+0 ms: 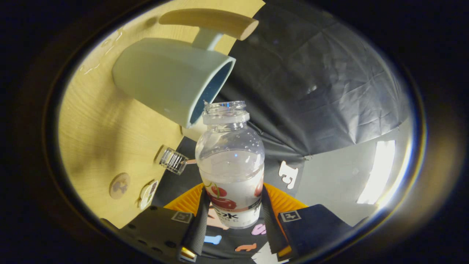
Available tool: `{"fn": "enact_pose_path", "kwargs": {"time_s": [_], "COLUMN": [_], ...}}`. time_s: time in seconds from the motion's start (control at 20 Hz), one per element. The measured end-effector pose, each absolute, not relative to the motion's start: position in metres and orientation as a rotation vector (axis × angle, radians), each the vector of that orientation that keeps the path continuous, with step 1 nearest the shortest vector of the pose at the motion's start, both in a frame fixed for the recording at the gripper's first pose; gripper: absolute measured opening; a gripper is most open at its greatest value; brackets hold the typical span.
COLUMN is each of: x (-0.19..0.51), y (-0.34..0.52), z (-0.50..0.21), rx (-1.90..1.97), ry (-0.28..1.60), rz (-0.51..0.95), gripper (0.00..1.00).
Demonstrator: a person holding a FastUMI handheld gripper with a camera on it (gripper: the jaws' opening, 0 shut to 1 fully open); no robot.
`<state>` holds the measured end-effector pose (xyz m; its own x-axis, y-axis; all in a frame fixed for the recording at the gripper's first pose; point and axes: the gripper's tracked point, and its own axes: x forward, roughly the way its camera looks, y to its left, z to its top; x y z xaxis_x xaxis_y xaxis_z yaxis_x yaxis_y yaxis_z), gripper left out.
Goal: Take the bottle from table, then pour the juice into the cup, finally place the bottle on the coaster
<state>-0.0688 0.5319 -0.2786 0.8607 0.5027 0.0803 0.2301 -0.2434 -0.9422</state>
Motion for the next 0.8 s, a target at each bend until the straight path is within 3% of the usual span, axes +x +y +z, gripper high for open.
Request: {"fn": "enact_pose_path", "kwargs": {"time_s": [0.8], "x": [-0.078], "y": [0.541], "z": [-0.271], "rx": [-1.909], "ry": [-0.661], "rz": [0.266], "gripper": [0.72]}}
